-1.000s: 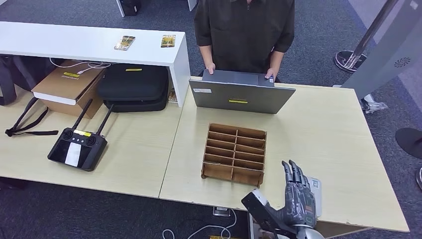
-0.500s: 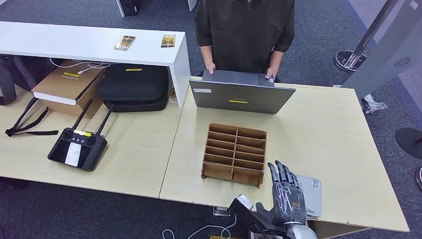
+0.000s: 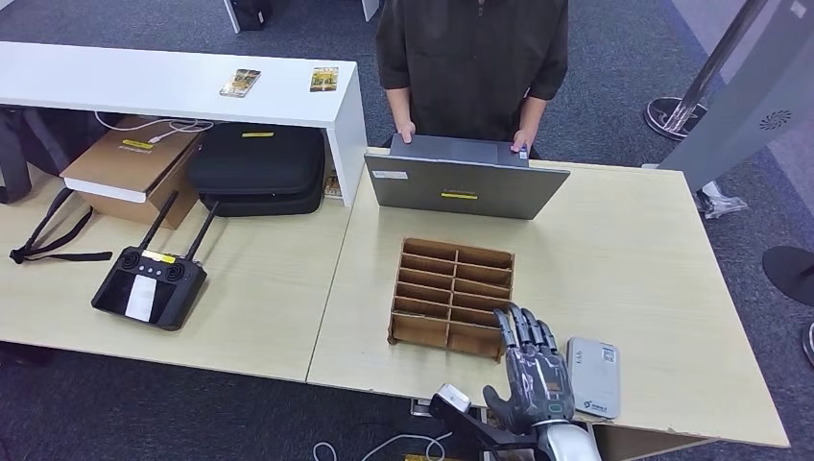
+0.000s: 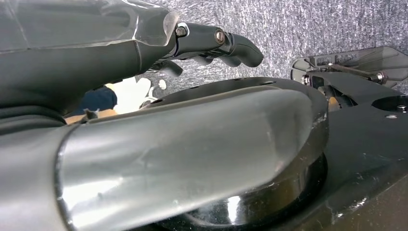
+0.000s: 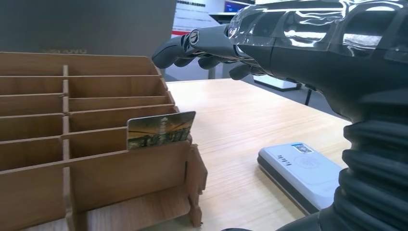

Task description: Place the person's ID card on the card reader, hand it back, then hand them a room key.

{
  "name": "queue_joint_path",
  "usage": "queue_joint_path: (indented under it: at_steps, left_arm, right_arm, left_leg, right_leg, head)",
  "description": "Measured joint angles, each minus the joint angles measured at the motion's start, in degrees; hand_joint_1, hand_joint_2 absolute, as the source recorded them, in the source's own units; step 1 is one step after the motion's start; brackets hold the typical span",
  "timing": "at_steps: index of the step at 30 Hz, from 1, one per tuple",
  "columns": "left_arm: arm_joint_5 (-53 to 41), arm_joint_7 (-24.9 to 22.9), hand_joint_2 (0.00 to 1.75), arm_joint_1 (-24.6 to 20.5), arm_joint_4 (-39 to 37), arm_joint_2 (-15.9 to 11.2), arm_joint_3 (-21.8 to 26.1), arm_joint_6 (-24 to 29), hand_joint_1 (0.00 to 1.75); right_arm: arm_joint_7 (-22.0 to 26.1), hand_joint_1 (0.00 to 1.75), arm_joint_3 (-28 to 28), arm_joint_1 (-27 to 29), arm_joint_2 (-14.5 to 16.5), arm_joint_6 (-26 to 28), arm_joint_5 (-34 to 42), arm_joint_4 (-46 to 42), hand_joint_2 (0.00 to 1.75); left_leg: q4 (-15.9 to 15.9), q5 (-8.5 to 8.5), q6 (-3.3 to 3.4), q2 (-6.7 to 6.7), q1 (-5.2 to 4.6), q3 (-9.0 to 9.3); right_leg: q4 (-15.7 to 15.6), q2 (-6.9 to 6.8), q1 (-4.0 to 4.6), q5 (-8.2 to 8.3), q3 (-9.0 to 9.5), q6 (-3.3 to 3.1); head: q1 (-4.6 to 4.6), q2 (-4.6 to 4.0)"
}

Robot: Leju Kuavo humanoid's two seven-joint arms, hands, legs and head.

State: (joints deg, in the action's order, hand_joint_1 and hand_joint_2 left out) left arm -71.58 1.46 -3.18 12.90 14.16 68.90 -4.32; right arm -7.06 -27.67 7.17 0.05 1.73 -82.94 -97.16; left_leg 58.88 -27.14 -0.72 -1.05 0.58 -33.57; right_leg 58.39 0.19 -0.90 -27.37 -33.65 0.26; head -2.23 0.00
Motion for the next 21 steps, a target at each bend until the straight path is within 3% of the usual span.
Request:
queue_joint_path:
  at_steps: [9,21]
  left_arm:
    - [-0.49,0.22,0.00,-0.01,0.00,-0.03,-0.13,-0.35,0.00]
    - [-1.42,0.38,0.00,-0.01,0.00,-0.26,-0.67,-0.62,0.00]
  right_arm:
    - [3.64,0.00,-1.01,-3.65,1.08,0.74,-0.35,3.81,1.75]
    - [4.77,0.00,-1.39,-7.56,2.80,1.02,0.31,7.78,1.75]
  left_leg:
    - [0.00,0.00,0.00,0.00,0.00,0.00]
    - [0.00,0.01,0.00,0.00,0.00,0.00]
  right_leg:
    - [0.00,0.00,0.00,0.00,0.00,0.00]
    - [0.00,0.00,0.00,0.00,0.00,-0.01]
  head:
    - [-0.01,0.00]
    - [0.00,0.00]
